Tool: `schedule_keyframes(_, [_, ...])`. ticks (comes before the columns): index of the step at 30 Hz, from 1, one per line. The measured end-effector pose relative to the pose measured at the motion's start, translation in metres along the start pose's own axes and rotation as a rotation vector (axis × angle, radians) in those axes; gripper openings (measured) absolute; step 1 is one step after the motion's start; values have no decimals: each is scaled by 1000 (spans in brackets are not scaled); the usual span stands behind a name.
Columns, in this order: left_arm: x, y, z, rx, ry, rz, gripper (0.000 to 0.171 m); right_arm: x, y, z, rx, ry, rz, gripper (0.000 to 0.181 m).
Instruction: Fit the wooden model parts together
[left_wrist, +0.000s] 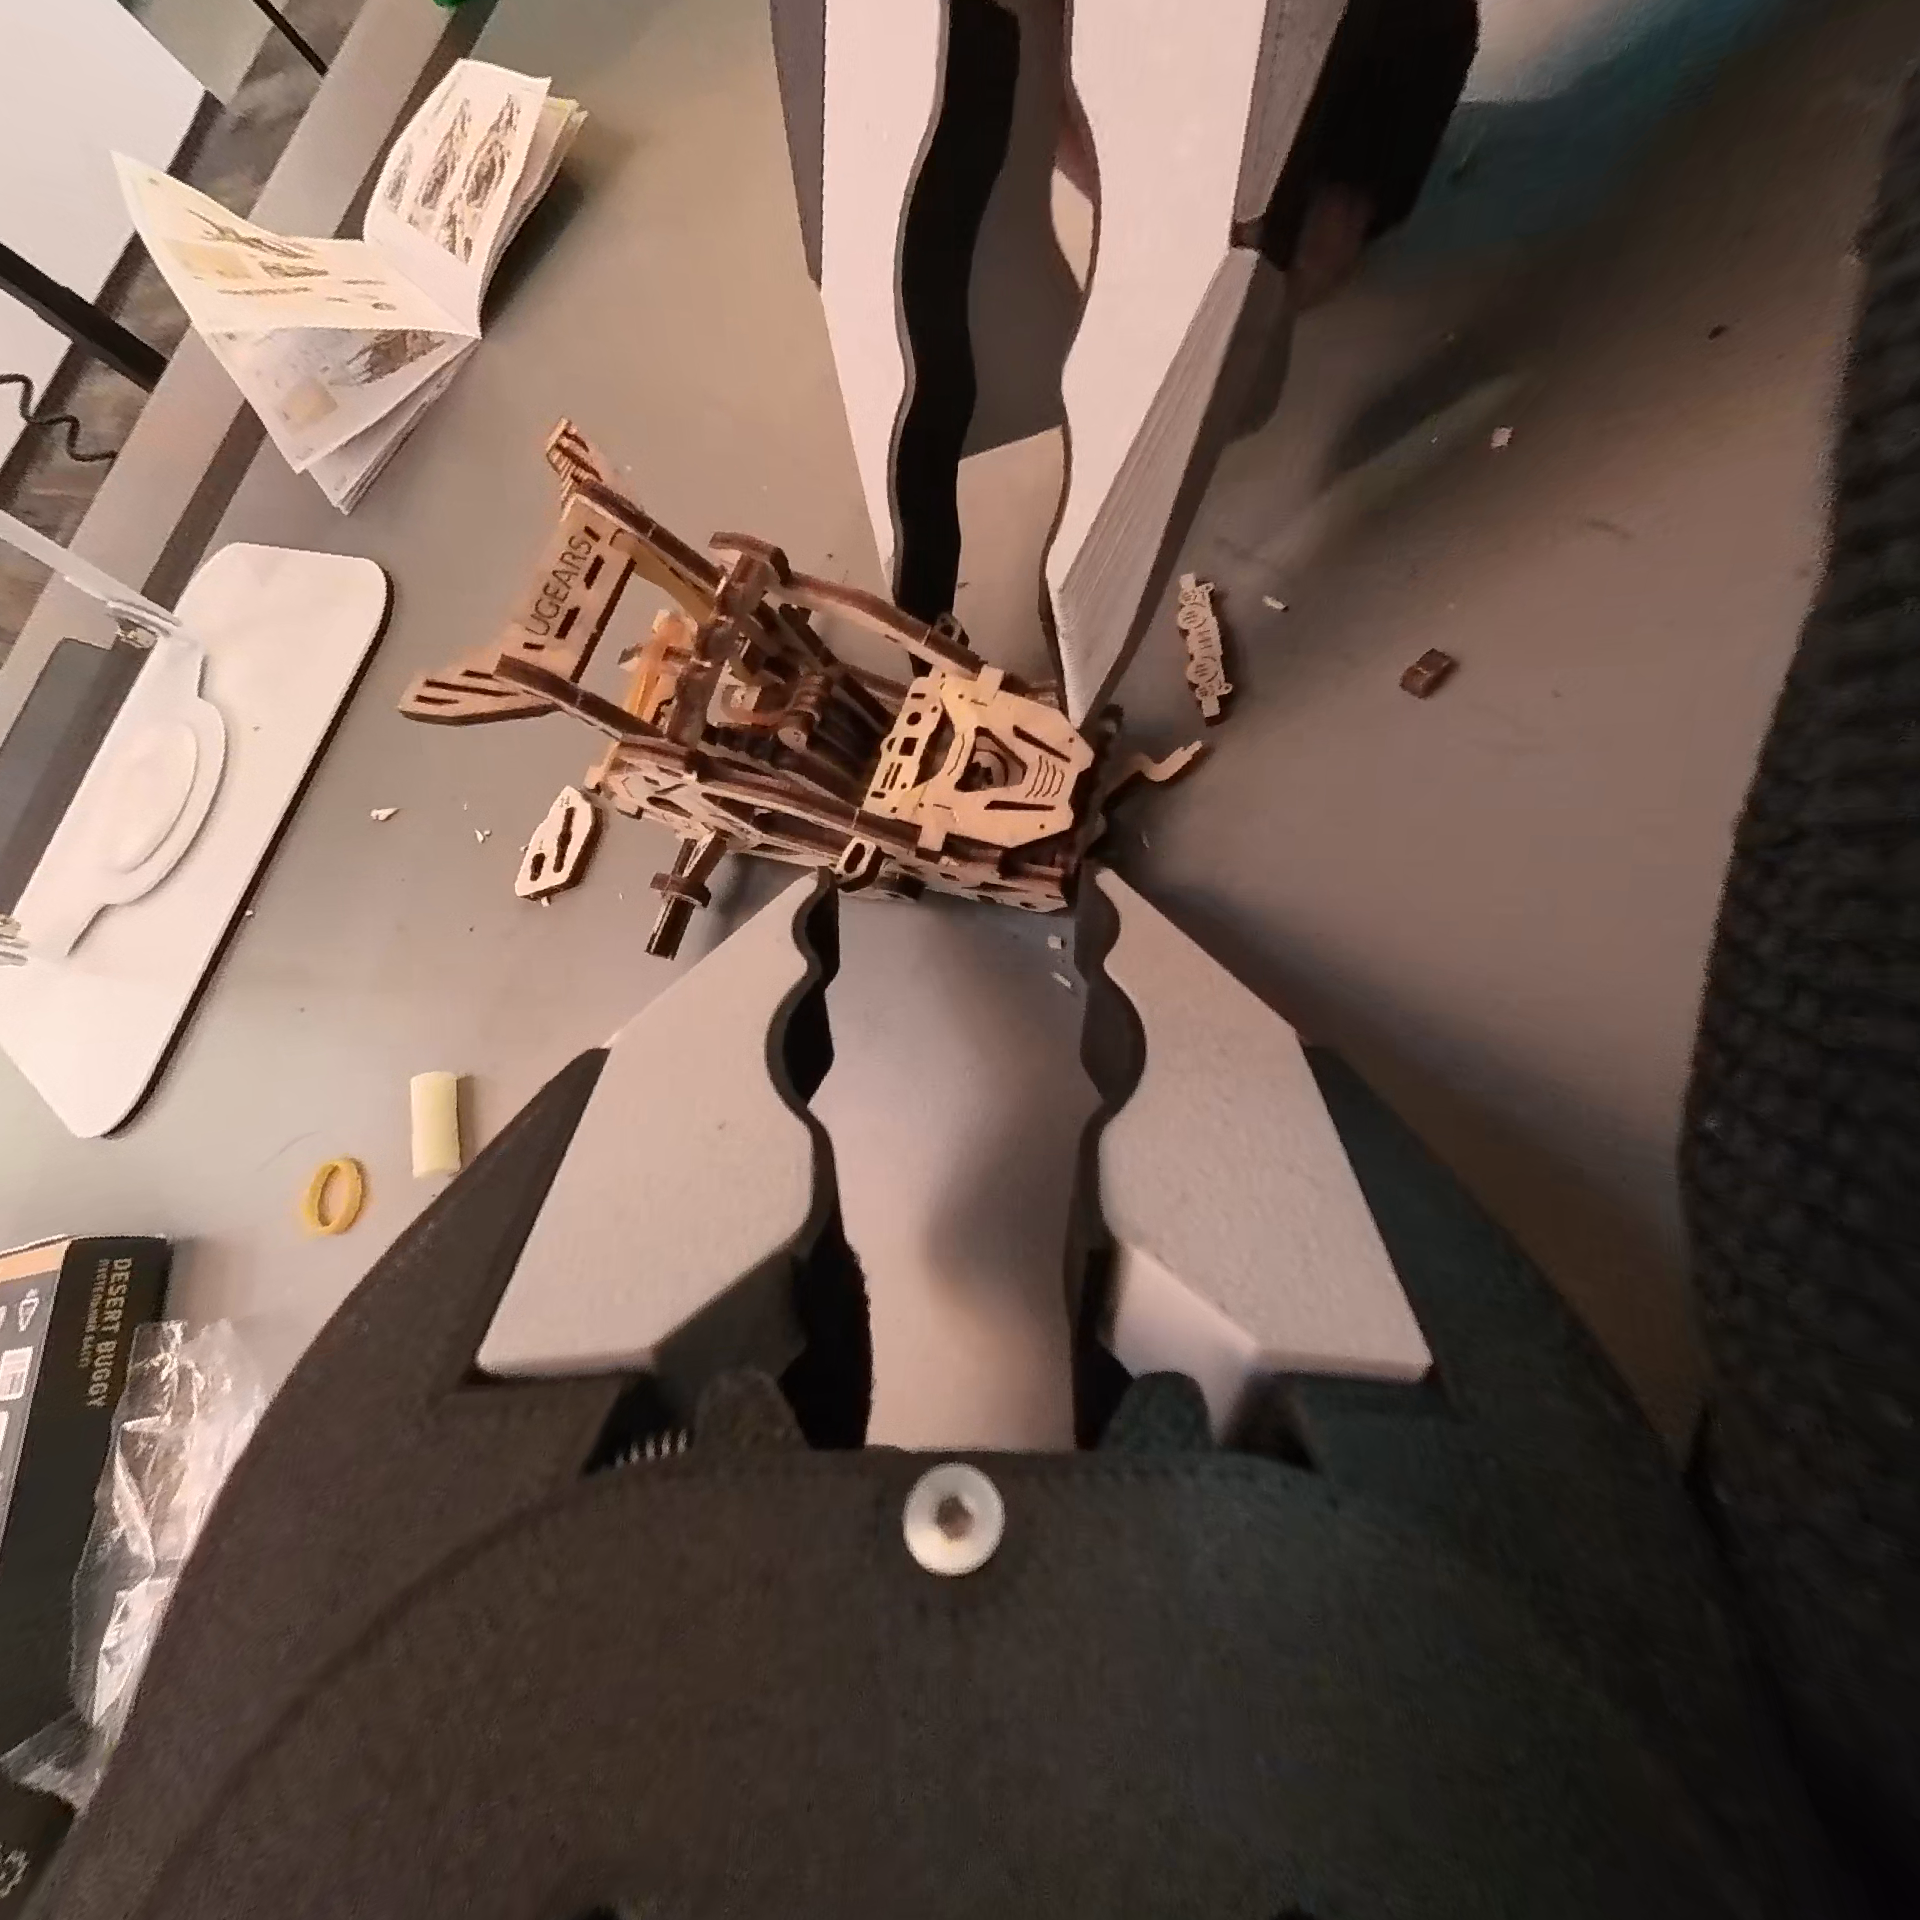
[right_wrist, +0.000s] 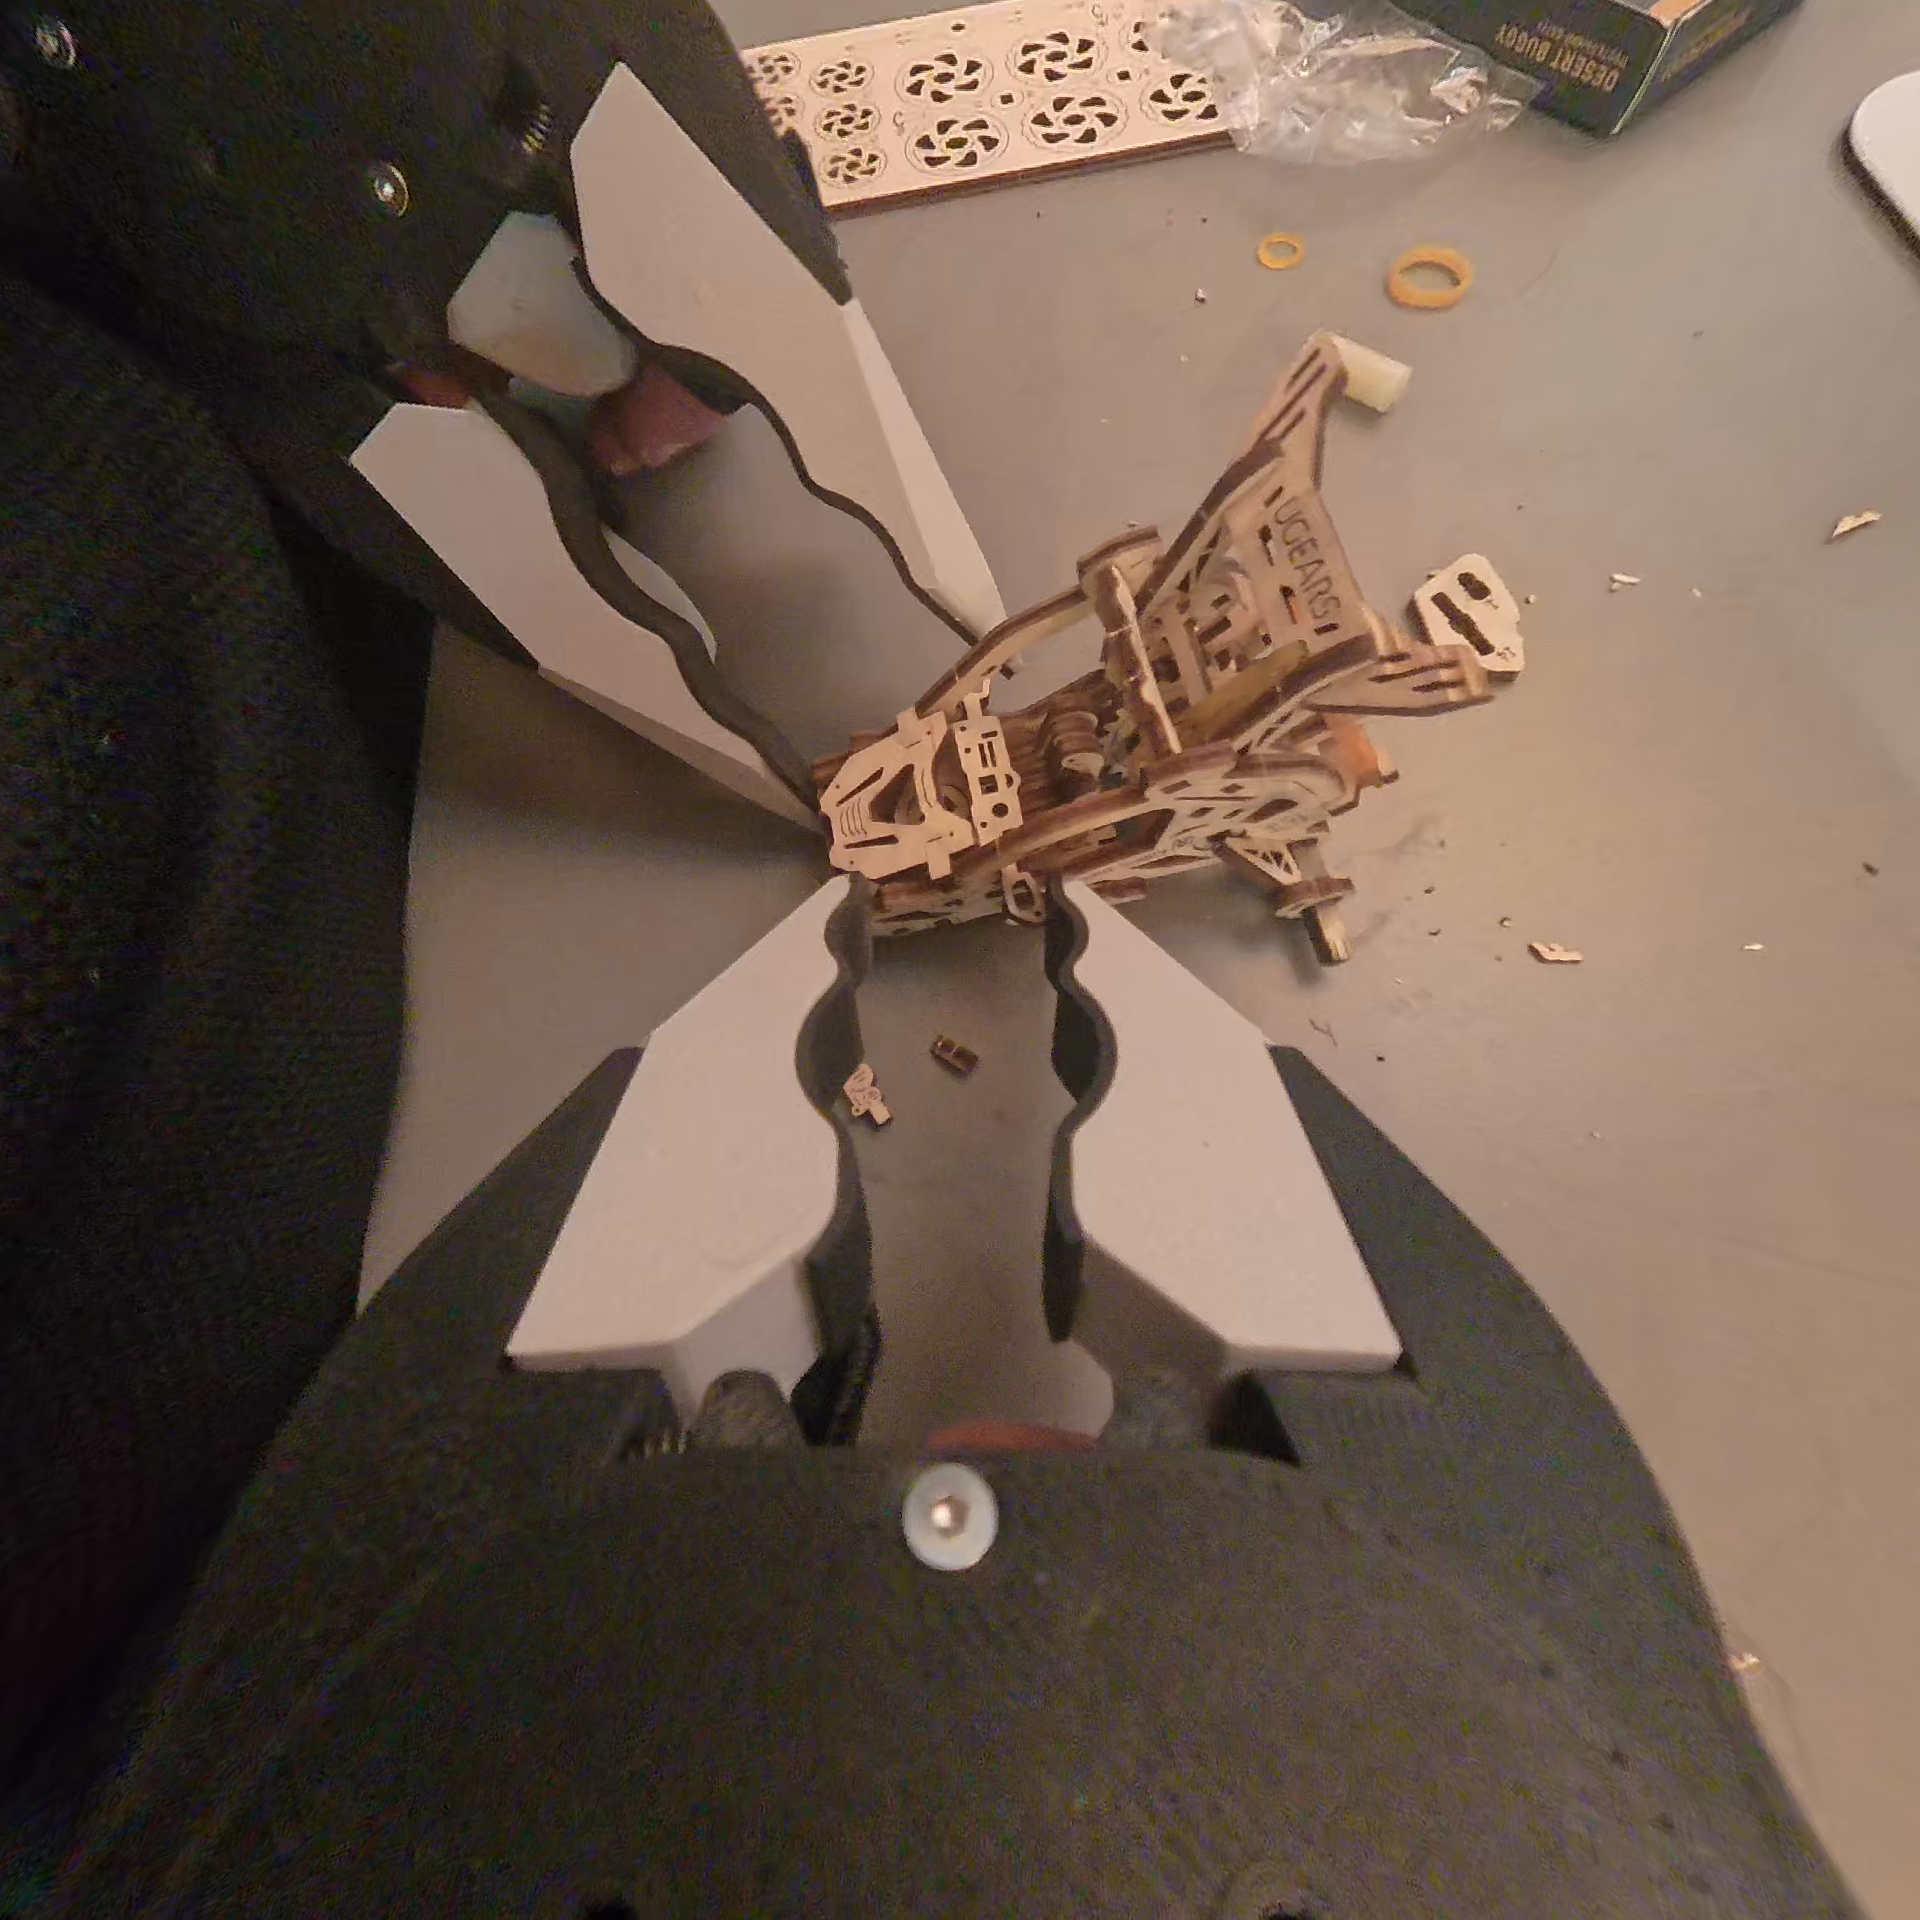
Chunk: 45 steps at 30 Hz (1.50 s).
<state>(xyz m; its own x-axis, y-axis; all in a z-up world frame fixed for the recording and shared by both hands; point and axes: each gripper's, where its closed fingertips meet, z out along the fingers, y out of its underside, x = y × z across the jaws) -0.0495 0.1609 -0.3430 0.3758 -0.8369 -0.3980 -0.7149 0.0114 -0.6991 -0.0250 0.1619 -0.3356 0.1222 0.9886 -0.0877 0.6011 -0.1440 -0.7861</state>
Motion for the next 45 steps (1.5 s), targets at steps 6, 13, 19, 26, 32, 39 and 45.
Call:
schedule_keyframes(6, [1,0,0,0,4,-2,43,-1,0,0,5,25,-34,31])
schedule_keyframes(13, [1,1,-1,-9,4,-15,42,-2,0,0,2,22,-30,30])
schedule_keyframes(19, [2,2,-2,-4,68,-70,44,-2,-1,0,7,5,-17,31])
schedule_keyframes(26, [2,7,-14,11,259,-305,41,1,-3,-6,33,-45,35,31])
schedule_keyframes(32, [-18,-5,-12,105,403,-684,16,8,-4,-16,67,-160,223,15])
schedule_keyframes(39, [-16,-6,-8,84,473,-725,0,11,-3,-10,36,-168,260,5])
schedule_keyframes(45, [-16,-6,-8,93,476,-728,0,11,-3,-9,35,-157,239,4])
